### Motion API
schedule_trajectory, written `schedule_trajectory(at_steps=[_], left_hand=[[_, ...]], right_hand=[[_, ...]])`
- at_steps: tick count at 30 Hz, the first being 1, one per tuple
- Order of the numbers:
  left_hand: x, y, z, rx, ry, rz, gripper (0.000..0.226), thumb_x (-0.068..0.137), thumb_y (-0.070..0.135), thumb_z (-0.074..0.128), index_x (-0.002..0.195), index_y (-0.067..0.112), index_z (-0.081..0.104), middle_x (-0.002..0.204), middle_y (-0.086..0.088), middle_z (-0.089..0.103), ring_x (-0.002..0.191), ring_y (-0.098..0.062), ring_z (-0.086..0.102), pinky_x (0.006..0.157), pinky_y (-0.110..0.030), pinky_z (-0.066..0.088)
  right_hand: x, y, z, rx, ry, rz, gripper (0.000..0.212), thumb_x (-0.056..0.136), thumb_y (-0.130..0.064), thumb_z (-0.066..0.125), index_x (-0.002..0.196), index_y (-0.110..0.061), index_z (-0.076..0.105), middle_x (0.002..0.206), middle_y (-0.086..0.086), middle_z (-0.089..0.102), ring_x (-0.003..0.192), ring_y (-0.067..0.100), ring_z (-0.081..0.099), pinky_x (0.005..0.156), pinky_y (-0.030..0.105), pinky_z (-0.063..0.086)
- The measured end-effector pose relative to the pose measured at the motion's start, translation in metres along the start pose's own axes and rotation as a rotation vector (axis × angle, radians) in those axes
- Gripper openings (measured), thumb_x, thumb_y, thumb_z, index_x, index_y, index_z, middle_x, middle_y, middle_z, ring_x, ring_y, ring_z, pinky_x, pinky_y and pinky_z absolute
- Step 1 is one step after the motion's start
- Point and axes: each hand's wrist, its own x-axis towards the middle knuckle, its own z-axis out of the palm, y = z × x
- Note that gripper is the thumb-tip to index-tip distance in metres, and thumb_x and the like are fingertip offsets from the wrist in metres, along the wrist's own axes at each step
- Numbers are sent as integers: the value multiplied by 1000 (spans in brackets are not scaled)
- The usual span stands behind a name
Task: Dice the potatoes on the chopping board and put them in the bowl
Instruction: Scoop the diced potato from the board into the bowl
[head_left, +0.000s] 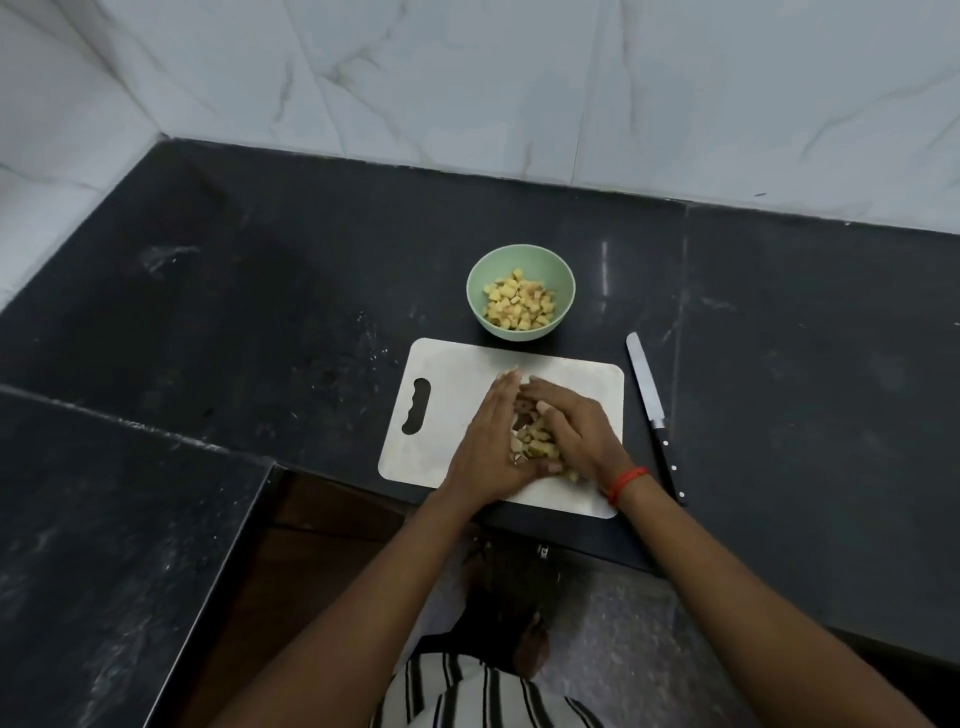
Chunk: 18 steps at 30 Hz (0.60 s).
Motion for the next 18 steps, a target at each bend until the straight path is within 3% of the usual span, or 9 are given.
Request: schedule_trajectory(at_steps=[3, 6, 9, 13, 18], left_hand=[[-2, -2, -5, -128, -1, 8, 105, 83, 40, 79, 162, 14, 14, 169, 3, 16, 156, -12, 13, 126, -38, 21], [-1, 7, -2, -254, 172, -166, 78, 93, 49, 57, 158, 19, 29, 164, 4, 32, 150, -6, 28, 124, -35, 26], [5, 19, 8, -226, 342, -292, 63, 100, 59, 39, 152, 23, 43, 155, 6, 46, 143, -6, 40, 119, -32, 34], [9, 25, 21, -186, 344, -246, 49, 106, 47, 39, 146, 21, 51, 147, 4, 55, 135, -8, 49, 113, -29, 41], [11, 27, 15, -403, 450, -290, 43, 106, 42, 42, 138, 20, 60, 137, 8, 63, 126, -3, 56, 107, -26, 47]], right_hand=[[-15, -10, 7, 211, 403, 141, 38, 100, -19, 40, 124, -13, 68, 130, -5, 66, 127, 6, 55, 109, 31, 43], [-33, -18, 24, 192, 711, 188, 40, 103, -29, 36, 121, -12, 67, 122, -6, 67, 118, 9, 60, 101, 36, 49], [-33, -20, 42, 154, 761, 208, 42, 103, -34, 34, 120, -12, 66, 119, -5, 66, 115, 8, 59, 100, 37, 48], [-12, -30, 62, 191, 734, 239, 42, 101, -37, 37, 120, -12, 64, 119, -2, 67, 114, 12, 59, 99, 37, 48], [17, -40, 50, 527, 772, 303, 31, 102, -22, 40, 114, -11, 67, 113, -1, 70, 110, 12, 63, 100, 34, 50]])
